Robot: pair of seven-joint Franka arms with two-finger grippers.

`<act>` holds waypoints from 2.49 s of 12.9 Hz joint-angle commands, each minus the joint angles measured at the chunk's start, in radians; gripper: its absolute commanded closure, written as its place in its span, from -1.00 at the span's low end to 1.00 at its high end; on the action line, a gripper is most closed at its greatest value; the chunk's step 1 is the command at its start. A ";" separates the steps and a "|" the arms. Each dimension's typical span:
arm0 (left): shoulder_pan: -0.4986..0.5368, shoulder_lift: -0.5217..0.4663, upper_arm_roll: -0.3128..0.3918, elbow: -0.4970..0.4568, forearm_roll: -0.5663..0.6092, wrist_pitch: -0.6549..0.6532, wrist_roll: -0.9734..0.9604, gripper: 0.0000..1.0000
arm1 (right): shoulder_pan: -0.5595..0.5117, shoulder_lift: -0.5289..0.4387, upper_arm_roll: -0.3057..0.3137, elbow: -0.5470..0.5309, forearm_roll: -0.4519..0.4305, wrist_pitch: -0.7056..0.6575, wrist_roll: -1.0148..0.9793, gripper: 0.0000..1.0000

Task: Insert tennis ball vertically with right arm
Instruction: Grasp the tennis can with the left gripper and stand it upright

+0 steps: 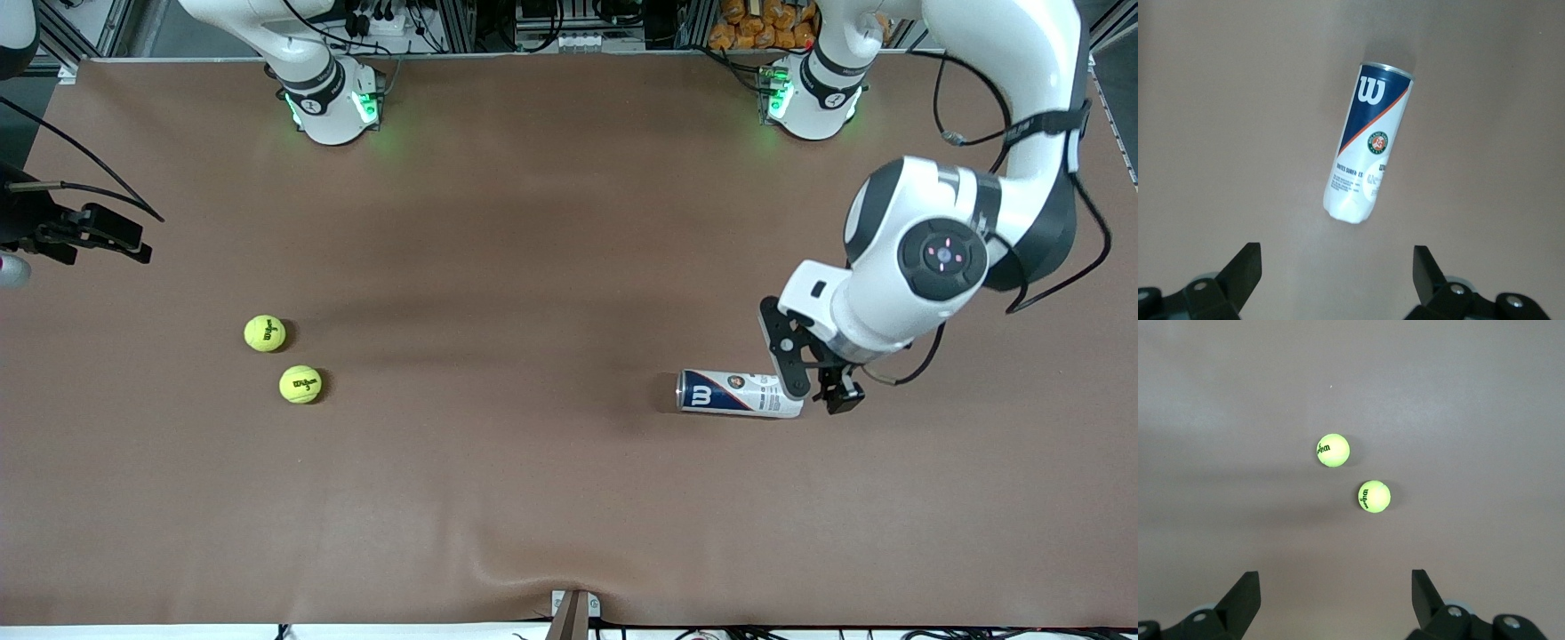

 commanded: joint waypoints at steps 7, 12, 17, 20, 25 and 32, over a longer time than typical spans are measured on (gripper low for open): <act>0.012 0.098 -0.003 -0.021 -0.042 0.138 0.013 -1.00 | -0.016 -0.002 0.005 0.004 -0.007 0.000 0.005 -1.00; 0.002 0.166 -0.003 -0.021 -0.047 0.187 0.009 -1.00 | -0.020 -0.001 0.005 0.004 -0.005 0.001 0.005 -1.00; -0.033 0.233 -0.008 -0.022 -0.096 0.251 0.009 -1.00 | -0.028 -0.001 0.005 0.004 -0.004 0.003 0.005 -1.00; -0.062 0.253 -0.007 -0.031 -0.094 0.280 0.009 -1.00 | -0.034 -0.001 0.005 0.004 0.001 0.010 0.005 -1.00; -0.088 0.267 -0.007 -0.088 -0.076 0.389 0.022 -1.00 | -0.044 0.009 0.005 0.006 0.001 0.010 0.003 -1.00; -0.082 0.275 -0.007 -0.163 -0.076 0.480 0.028 -1.00 | -0.059 0.013 0.005 0.004 0.001 0.009 0.003 -1.00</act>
